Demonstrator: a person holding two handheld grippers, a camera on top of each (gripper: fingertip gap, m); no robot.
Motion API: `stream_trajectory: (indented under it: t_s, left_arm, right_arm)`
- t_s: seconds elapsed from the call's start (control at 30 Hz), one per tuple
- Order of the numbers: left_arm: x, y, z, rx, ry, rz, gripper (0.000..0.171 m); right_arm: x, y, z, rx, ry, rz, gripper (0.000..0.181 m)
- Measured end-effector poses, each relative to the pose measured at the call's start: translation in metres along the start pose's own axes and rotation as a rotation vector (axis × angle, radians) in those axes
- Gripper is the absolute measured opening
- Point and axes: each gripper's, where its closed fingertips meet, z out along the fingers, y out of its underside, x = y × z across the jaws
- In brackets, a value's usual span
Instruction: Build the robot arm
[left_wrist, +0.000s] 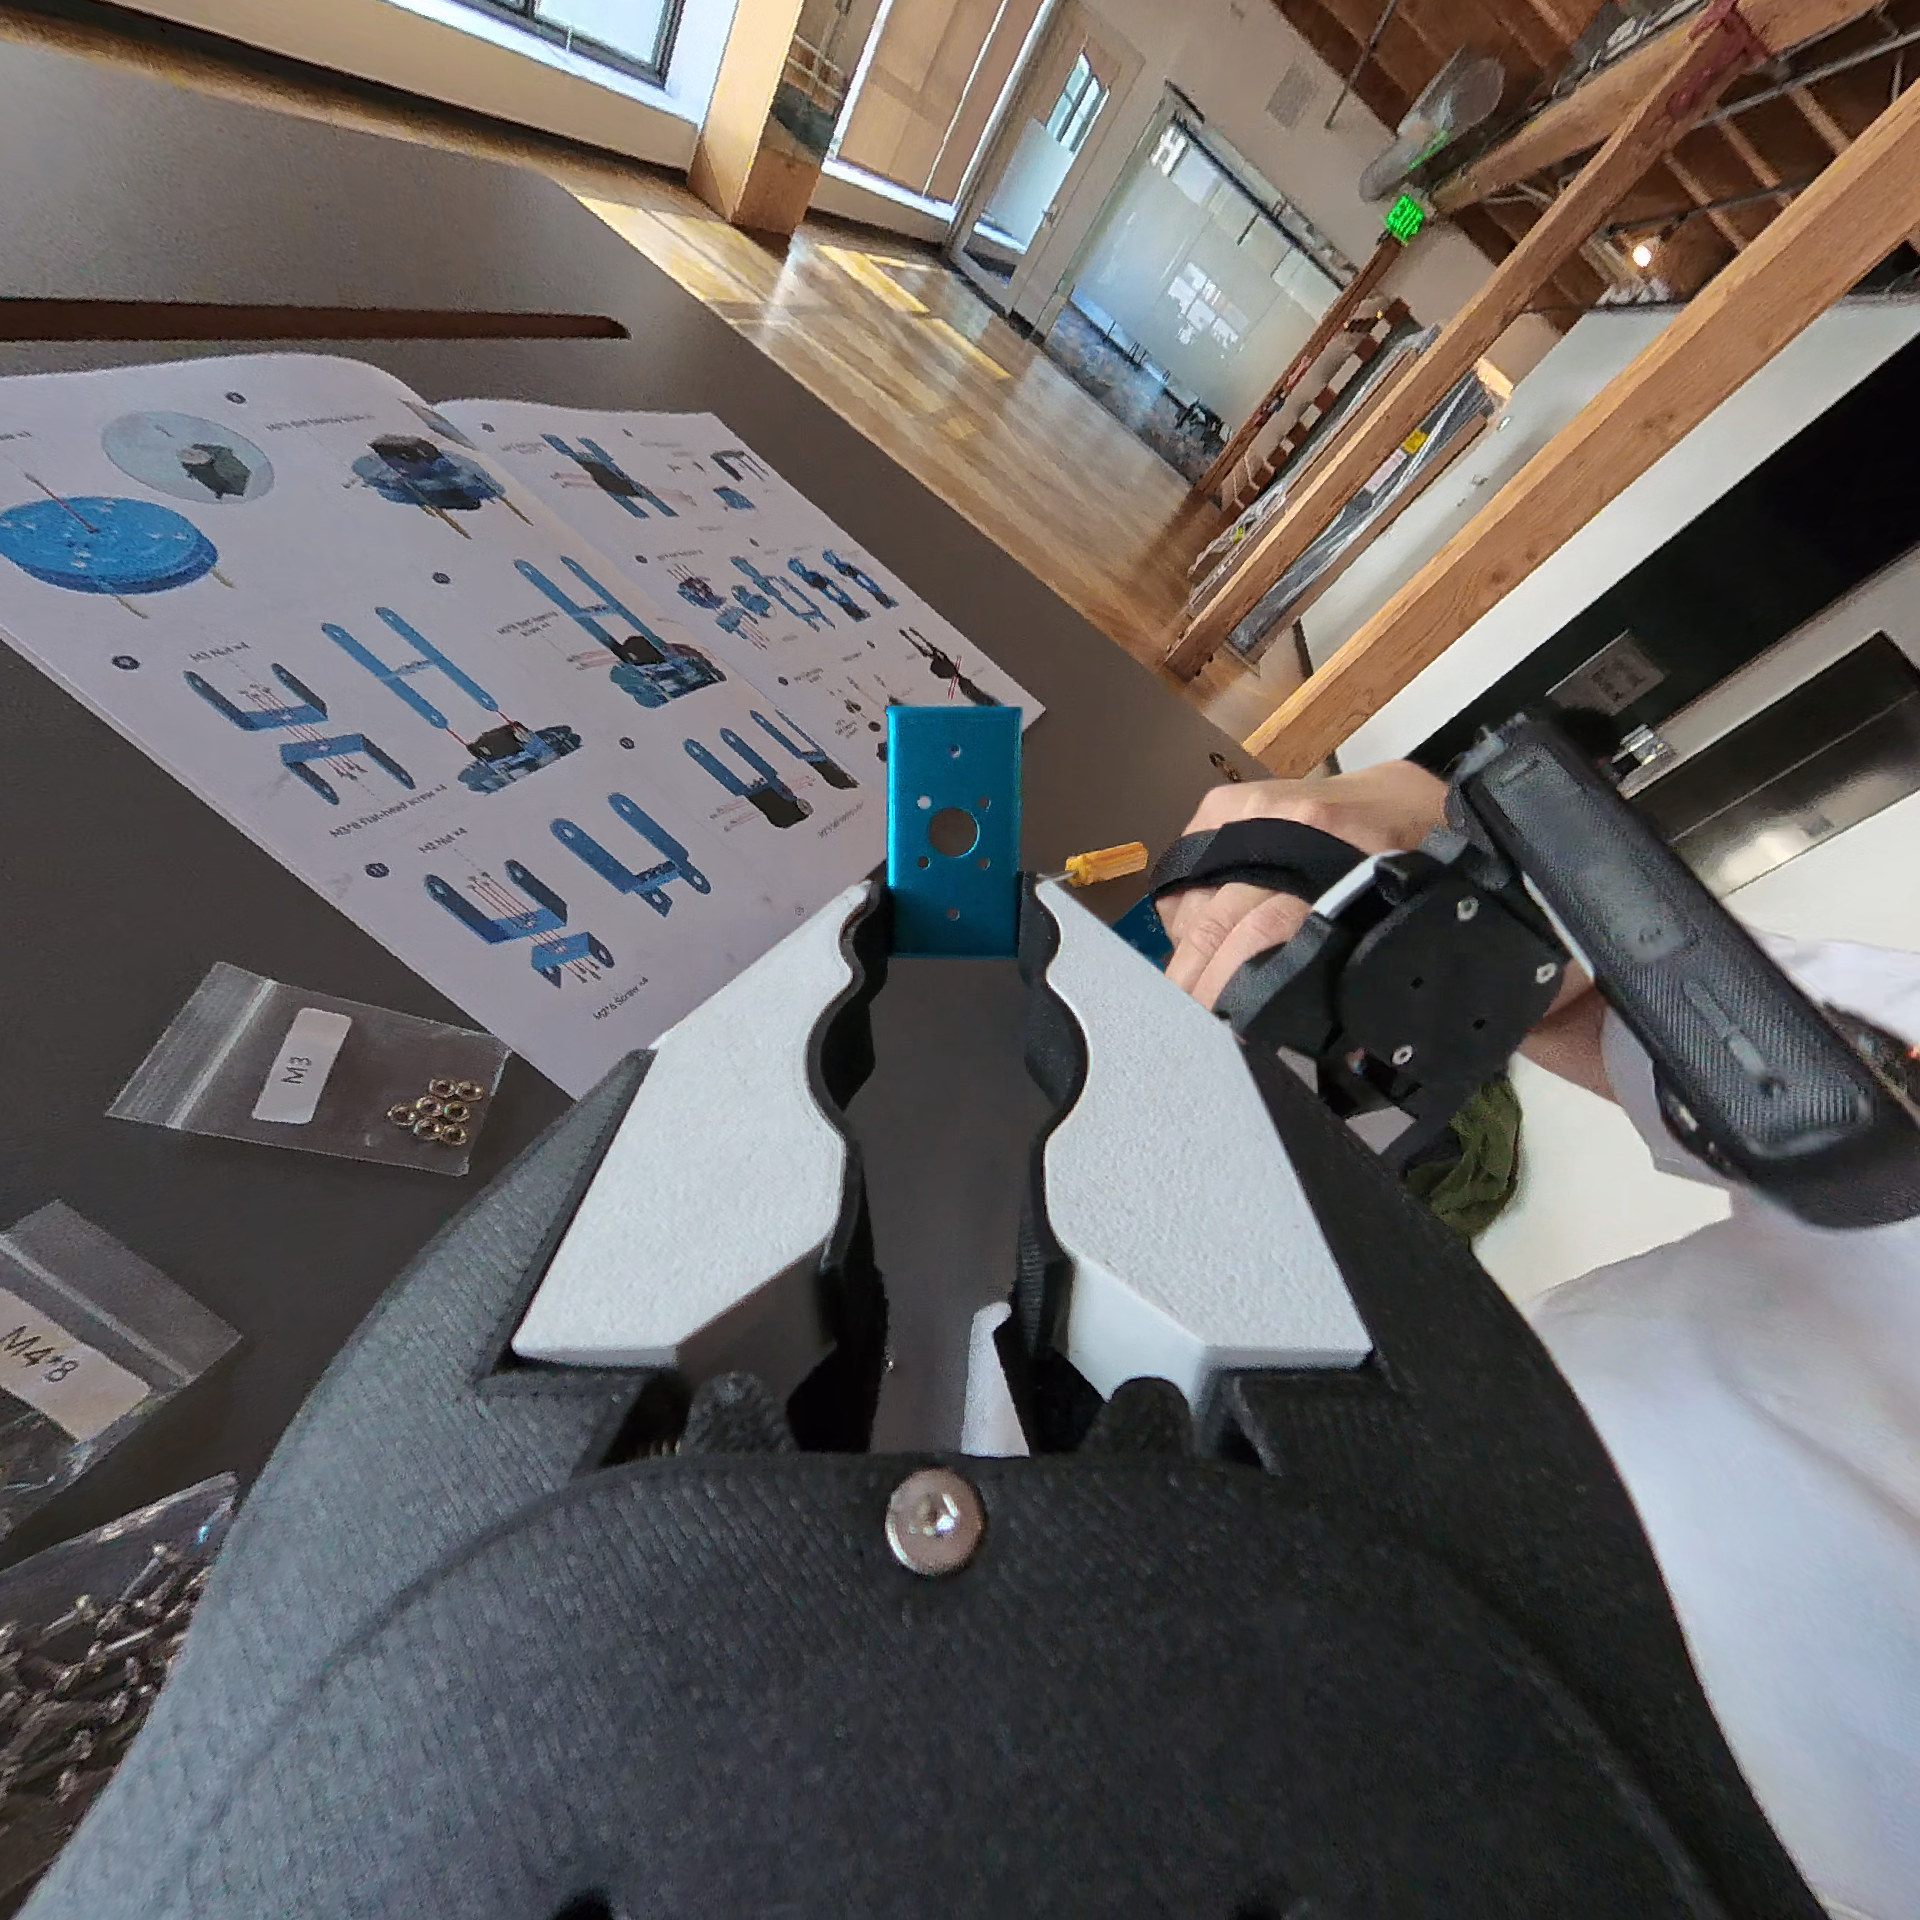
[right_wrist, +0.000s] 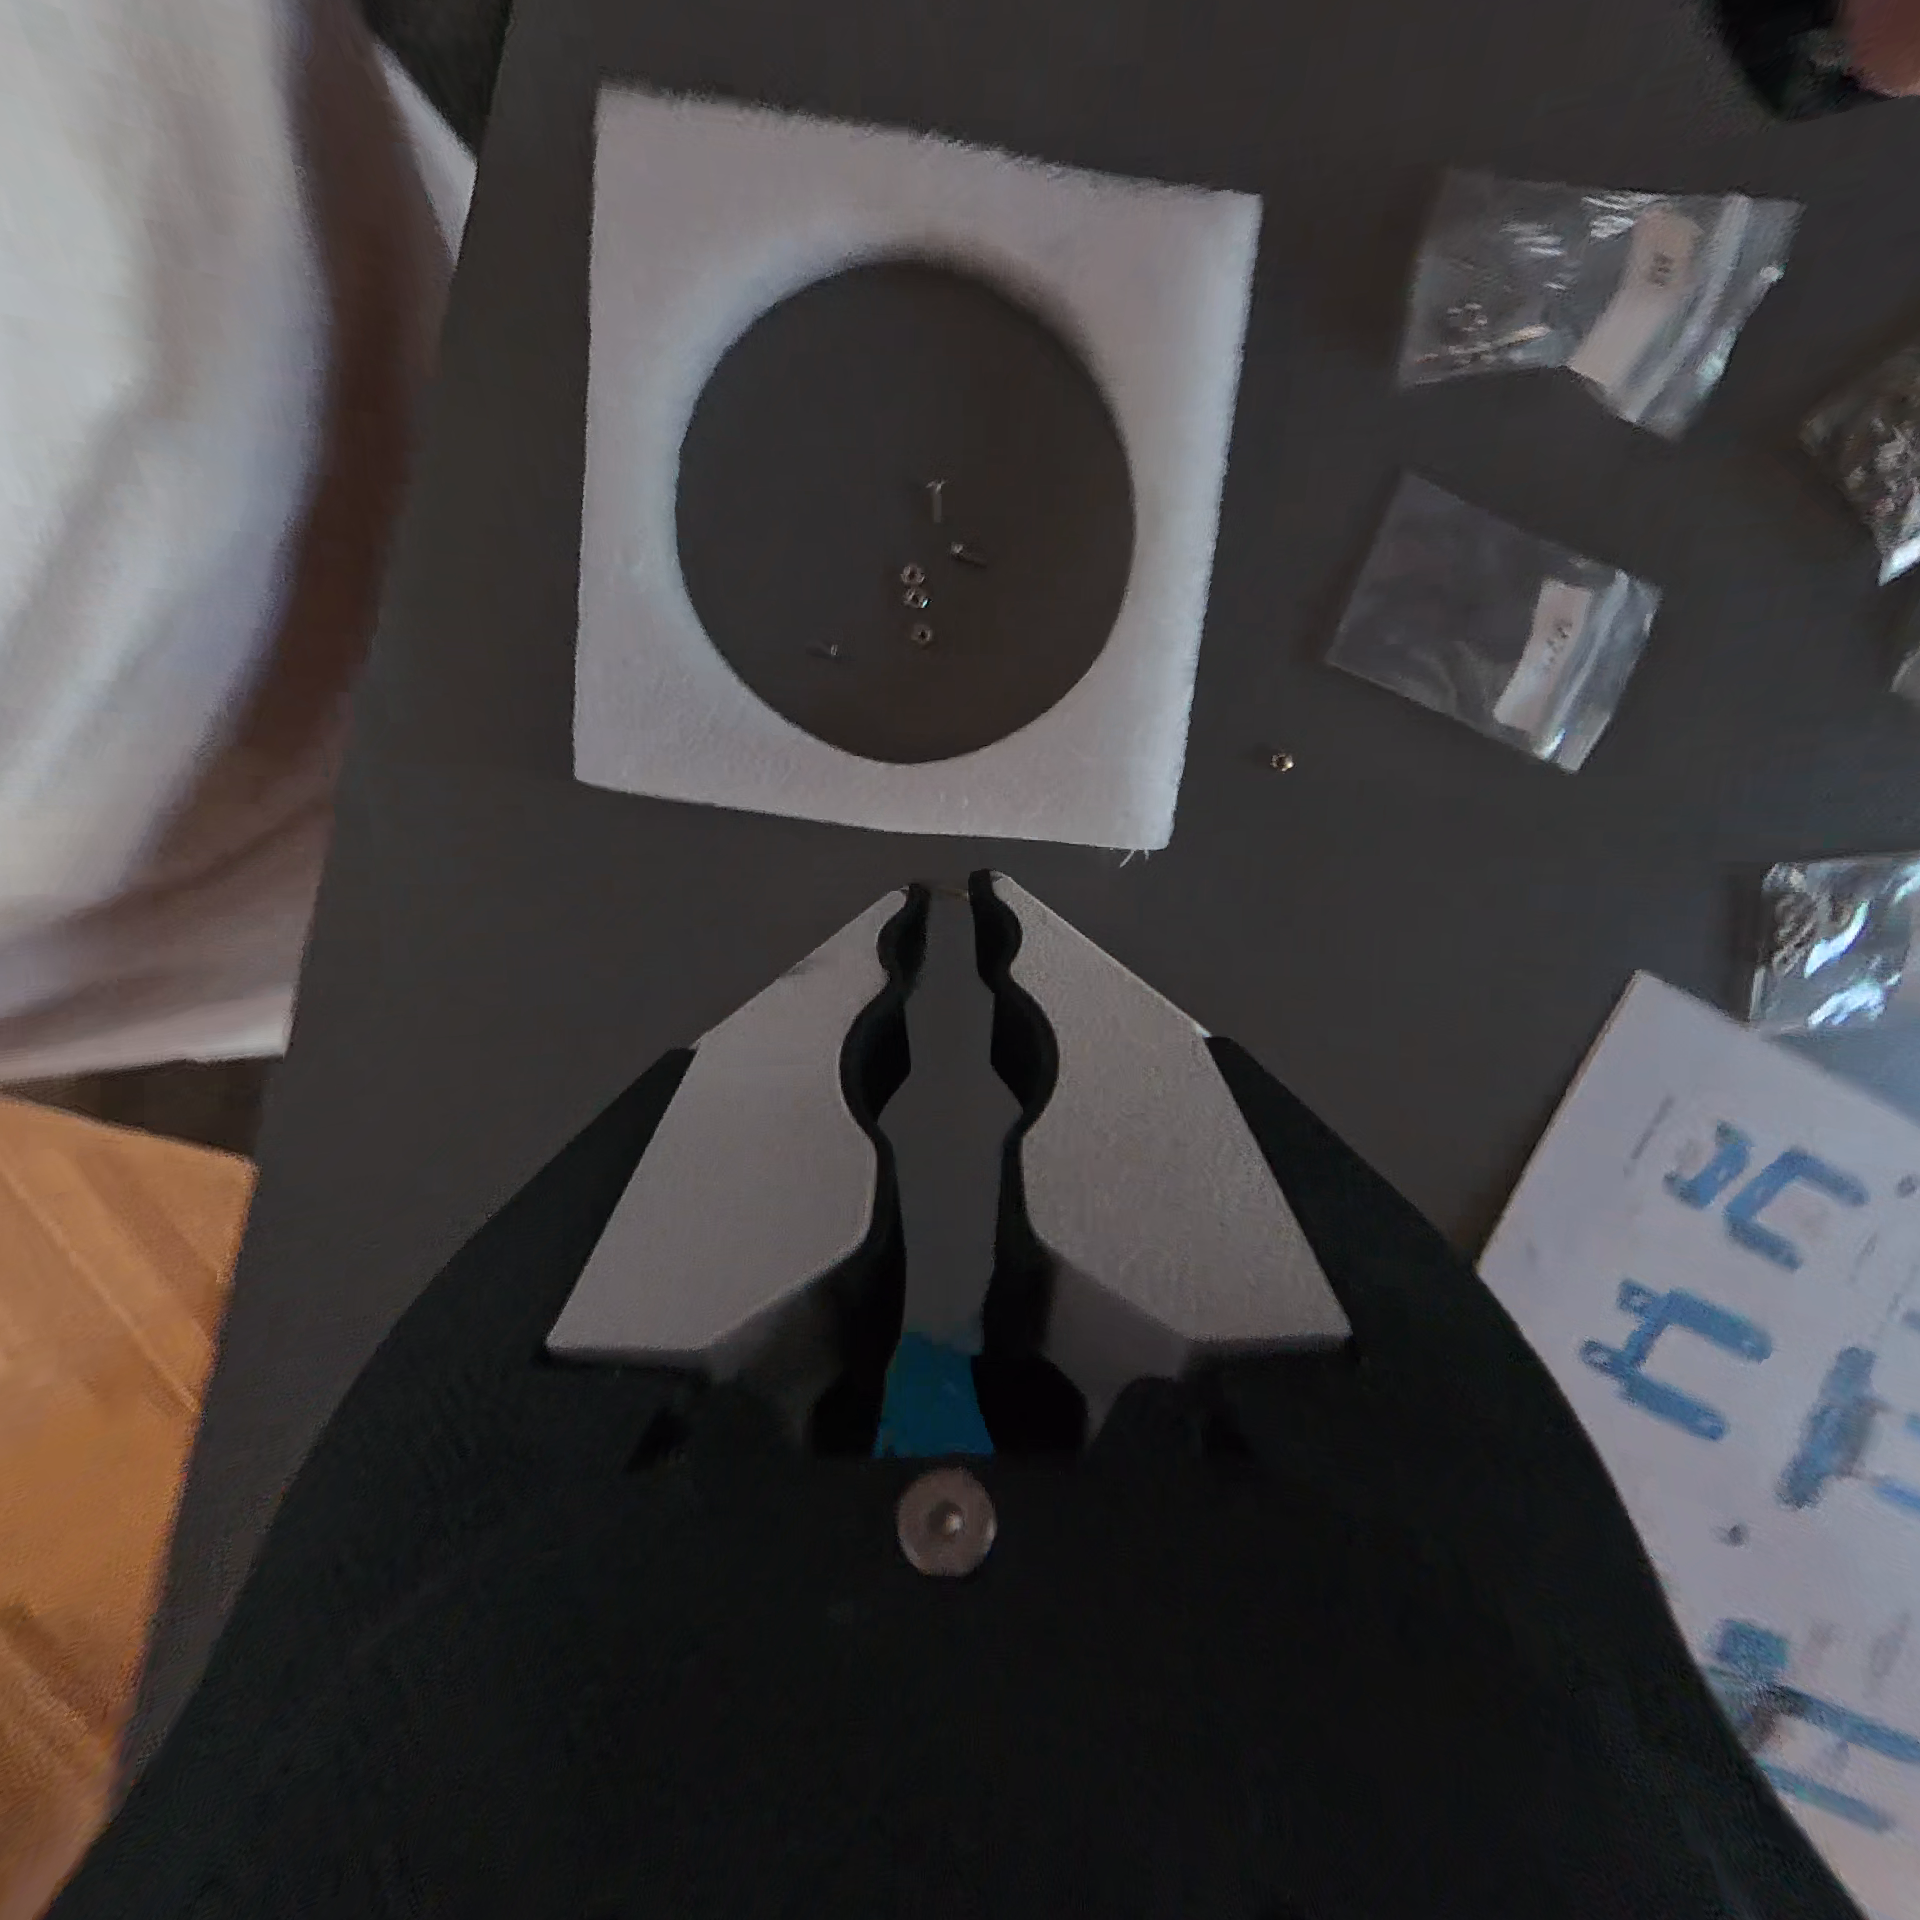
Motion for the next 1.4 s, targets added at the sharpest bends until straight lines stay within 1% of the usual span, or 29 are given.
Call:
stream_trajectory:
  t_s: [0.07, 0.2, 0.33, 0.5, 0.6, 0.7, 1.07, 1.4]
  left_arm:
    - [-0.001, -0.002, -0.003, 0.013, 0.005, -0.008, 0.023]
    - [-0.005, -0.003, -0.006, 0.024, 0.007, -0.024, 0.023]
    - [-0.009, -0.002, -0.006, 0.020, 0.003, -0.033, 0.023]
    - [-0.011, -0.002, -0.007, 0.021, 0.004, -0.042, 0.023]
    - [-0.013, -0.001, -0.007, 0.015, -0.005, -0.040, 0.024]
    - [-0.013, -0.002, -0.008, 0.020, -0.007, -0.040, 0.023]
    - [-0.014, 0.000, -0.007, 0.004, -0.012, -0.037, 0.024]
    - [-0.013, 0.000, -0.007, 0.003, -0.006, -0.040, 0.024]
  right_arm:
    - [0.005, 0.004, 0.001, -0.064, 0.034, -0.137, 0.009]
    - [0.006, 0.001, 0.002, -0.116, -0.002, -0.295, 0.009]
    - [0.009, 0.004, 0.002, -0.182, -0.035, -0.395, 0.009]
    - [0.004, 0.004, 0.003, -0.214, -0.080, -0.482, 0.009]
    - [0.000, 0.004, 0.006, -0.236, -0.077, -0.564, 0.009]
    - [0.003, 0.005, 0.009, -0.261, -0.056, -0.633, 0.010]
    - [0.004, 0.009, 0.016, -0.318, -0.122, -0.646, 0.007]
    - [0.003, 0.012, 0.016, -0.320, -0.149, -0.609, 0.002]
